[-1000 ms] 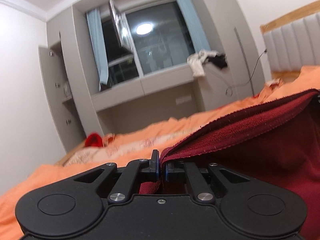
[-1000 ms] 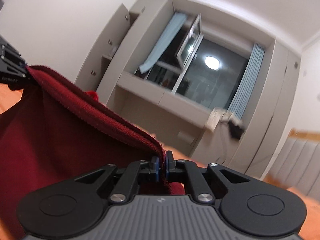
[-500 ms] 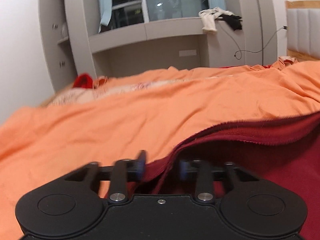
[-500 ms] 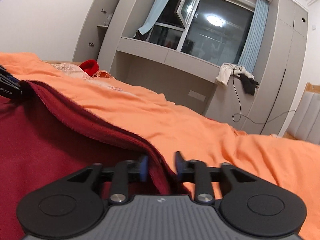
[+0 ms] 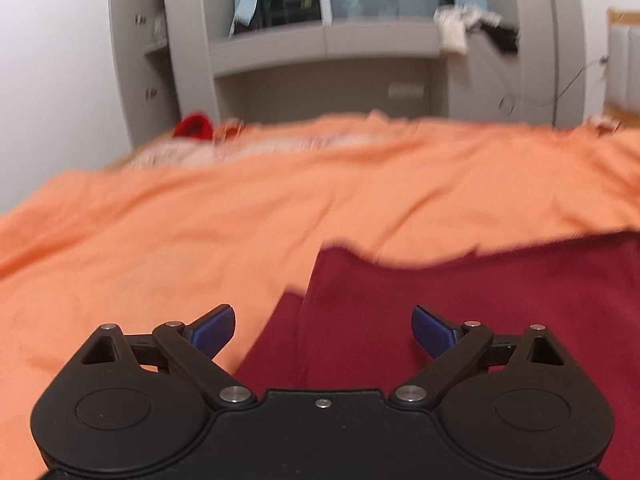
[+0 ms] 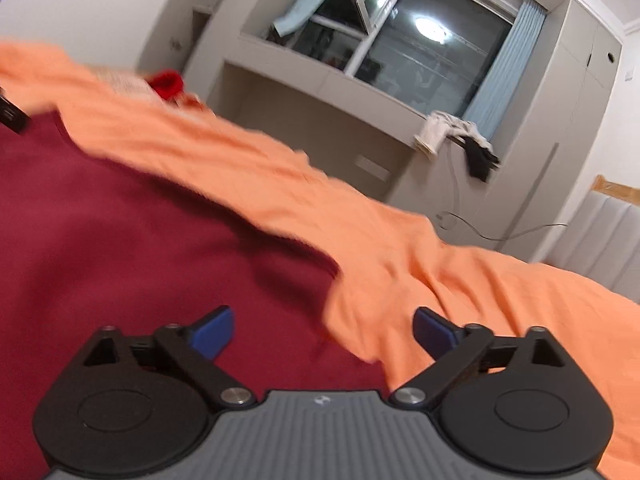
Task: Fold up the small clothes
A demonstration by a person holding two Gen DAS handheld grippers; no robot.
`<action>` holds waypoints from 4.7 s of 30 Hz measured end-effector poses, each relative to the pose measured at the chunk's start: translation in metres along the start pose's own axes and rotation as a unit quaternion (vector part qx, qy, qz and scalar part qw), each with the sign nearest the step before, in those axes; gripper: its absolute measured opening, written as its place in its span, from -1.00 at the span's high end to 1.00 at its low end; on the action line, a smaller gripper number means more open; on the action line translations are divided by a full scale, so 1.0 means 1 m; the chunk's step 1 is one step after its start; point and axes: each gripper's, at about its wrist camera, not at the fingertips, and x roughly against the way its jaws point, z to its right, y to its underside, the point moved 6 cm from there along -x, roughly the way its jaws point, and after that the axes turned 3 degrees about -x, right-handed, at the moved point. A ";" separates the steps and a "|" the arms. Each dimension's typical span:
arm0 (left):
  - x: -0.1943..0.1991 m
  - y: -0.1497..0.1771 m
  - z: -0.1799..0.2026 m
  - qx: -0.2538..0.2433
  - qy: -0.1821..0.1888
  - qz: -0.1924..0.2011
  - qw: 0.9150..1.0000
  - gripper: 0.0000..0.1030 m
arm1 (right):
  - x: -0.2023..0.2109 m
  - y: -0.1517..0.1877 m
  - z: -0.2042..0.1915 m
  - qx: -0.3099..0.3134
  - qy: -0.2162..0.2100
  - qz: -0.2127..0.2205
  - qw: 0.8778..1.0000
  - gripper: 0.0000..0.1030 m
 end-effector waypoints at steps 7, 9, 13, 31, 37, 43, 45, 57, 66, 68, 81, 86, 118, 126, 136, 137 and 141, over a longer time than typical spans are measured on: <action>0.004 -0.002 -0.021 0.052 0.012 0.006 0.999 -0.89 | 0.000 0.019 0.047 -0.146 -0.037 -0.024 0.988 -0.99; 0.014 -0.007 -0.024 0.054 0.011 0.021 0.998 -0.96 | 0.008 0.025 0.060 -0.170 -0.047 -0.026 0.984 -0.99; 0.036 -0.008 -0.035 0.064 0.008 0.044 0.997 -0.98 | 0.010 0.034 0.083 -0.241 -0.117 -0.041 0.963 -0.99; 0.105 0.064 -0.083 0.155 0.011 0.060 0.986 -0.99 | 0.038 0.068 0.105 -0.399 -0.172 -0.059 0.899 0.16; 0.131 0.075 -0.063 0.156 0.057 0.084 0.982 -0.99 | 0.063 0.048 0.100 -0.357 -0.166 -0.014 0.919 -0.50; 0.155 0.104 -0.042 0.182 0.112 0.089 0.973 -0.99 | 0.073 0.031 0.079 -0.322 -0.190 -0.002 0.928 -0.59; 0.158 0.114 -0.034 0.195 0.142 0.080 0.967 -0.99 | 0.078 0.027 0.066 -0.298 -0.200 0.004 0.933 -0.70; 0.118 0.109 0.008 0.237 0.234 0.022 0.942 -0.99 | 0.081 0.032 0.021 -0.227 -0.208 -0.022 0.951 -0.87; 0.054 0.063 -0.005 0.321 0.170 0.008 0.932 -0.82 | 0.077 0.042 0.023 -0.240 -0.211 -0.032 0.947 -0.95; 0.048 0.066 -0.009 0.321 0.135 0.004 0.937 -0.35 | 0.078 0.043 0.022 -0.238 -0.210 -0.030 0.948 -0.96; 0.076 0.065 -0.021 0.301 0.078 0.095 0.946 0.74 | 0.081 0.045 0.023 -0.233 -0.203 -0.027 0.951 -0.98; 0.062 0.078 -0.027 0.313 0.085 0.049 0.945 0.70 | 0.082 0.045 0.022 -0.231 -0.200 -0.027 0.952 -0.99; 0.065 0.083 -0.031 0.302 0.105 0.043 0.947 0.25 | 0.070 0.039 0.041 -0.302 -0.190 -0.075 0.931 0.87; 0.066 0.082 -0.029 0.297 0.105 0.043 0.948 0.13 | 0.073 0.045 0.038 -0.277 -0.192 -0.077 0.938 0.87; 0.065 0.081 -0.027 0.293 0.102 0.042 0.950 0.08 | 0.085 0.033 0.041 -0.257 -0.164 -0.045 0.951 0.11; 0.065 0.081 -0.027 0.294 0.101 0.042 0.950 0.07 | 0.088 0.029 0.041 -0.252 -0.158 -0.036 0.954 -0.02; 0.065 0.082 -0.027 0.296 0.099 0.042 0.949 0.06 | 0.100 0.014 0.034 -0.229 -0.161 -0.006 0.960 -0.48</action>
